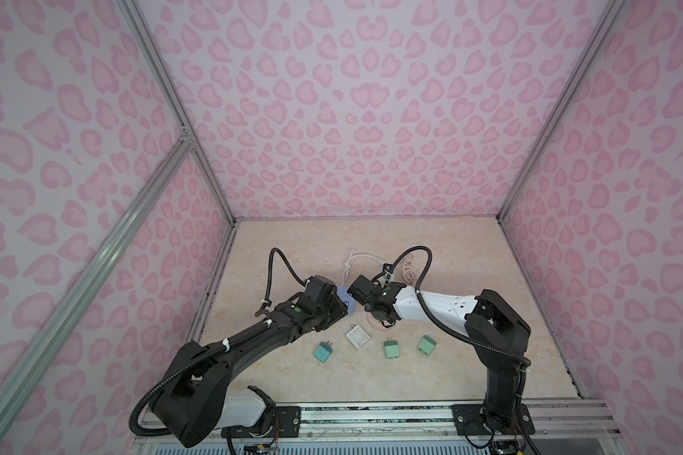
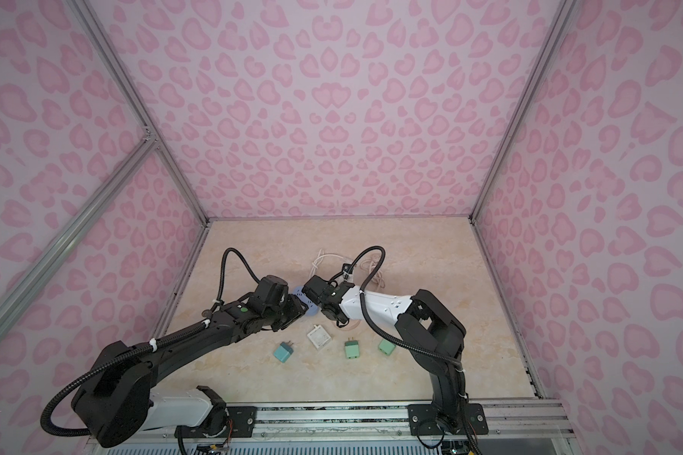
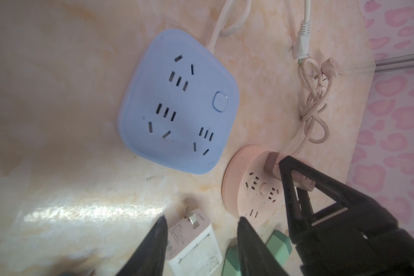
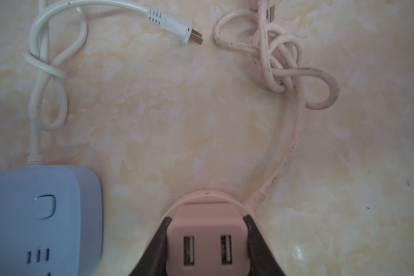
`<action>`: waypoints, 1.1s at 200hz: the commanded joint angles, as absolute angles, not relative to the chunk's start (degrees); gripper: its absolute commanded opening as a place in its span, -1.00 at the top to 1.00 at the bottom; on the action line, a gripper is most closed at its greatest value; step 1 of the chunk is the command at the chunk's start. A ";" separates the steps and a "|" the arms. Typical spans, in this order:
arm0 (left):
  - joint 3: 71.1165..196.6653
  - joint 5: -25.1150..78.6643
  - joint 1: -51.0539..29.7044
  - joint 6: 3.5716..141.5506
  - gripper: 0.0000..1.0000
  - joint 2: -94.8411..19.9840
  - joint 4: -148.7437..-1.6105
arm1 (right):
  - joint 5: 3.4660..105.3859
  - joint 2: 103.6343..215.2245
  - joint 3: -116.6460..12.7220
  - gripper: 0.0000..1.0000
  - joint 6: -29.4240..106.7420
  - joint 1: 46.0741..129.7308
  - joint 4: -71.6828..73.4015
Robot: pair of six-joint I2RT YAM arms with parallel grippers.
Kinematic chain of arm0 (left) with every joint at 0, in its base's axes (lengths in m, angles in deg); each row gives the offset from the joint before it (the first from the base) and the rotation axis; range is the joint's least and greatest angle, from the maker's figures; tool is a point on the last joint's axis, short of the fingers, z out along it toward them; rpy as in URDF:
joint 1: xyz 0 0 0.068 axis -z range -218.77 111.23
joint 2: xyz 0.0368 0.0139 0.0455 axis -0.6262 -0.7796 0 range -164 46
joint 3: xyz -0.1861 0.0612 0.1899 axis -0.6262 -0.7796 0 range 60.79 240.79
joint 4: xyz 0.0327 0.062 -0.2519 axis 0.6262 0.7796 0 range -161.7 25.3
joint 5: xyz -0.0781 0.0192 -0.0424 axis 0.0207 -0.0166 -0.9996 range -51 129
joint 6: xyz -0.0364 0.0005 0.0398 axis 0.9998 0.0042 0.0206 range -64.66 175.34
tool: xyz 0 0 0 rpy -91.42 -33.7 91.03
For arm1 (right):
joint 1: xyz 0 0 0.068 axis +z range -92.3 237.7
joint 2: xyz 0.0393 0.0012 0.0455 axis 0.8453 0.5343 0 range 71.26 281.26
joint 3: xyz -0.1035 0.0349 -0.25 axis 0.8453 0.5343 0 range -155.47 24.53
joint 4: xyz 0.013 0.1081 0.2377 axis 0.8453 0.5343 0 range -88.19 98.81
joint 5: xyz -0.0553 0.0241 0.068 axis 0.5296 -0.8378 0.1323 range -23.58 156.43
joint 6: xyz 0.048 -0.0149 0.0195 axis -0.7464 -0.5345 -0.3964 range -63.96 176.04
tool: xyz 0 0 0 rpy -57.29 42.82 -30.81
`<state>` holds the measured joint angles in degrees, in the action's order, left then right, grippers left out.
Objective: Insert plugs into power strip
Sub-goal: Insert the plug into the socket.
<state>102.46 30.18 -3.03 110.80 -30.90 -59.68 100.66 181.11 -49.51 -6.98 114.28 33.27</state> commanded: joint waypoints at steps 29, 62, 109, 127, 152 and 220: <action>101.98 31.65 -3.01 110.89 0.01 -31.60 -61.68 | 89.51 181.78 -48.43 1.00 9.12 112.14 37.09; 101.75 31.53 -3.03 111.36 0.01 -32.24 -62.61 | 87.52 179.52 -48.03 1.00 18.88 106.81 37.95; 101.65 31.93 -3.01 111.42 0.01 -32.88 -62.99 | 82.31 176.56 -46.36 1.00 26.54 102.03 35.53; 101.68 32.07 -2.97 111.42 0.01 -32.91 -63.27 | 81.34 176.46 -45.94 1.00 27.34 102.47 33.61; 101.69 32.28 -2.91 111.44 0.01 -33.05 -63.34 | 83.49 177.09 -45.09 1.00 26.50 103.05 31.91; 101.94 32.87 -2.83 110.48 0.00 -31.74 -61.70 | 86.26 171.69 -34.76 1.00 21.53 102.94 21.09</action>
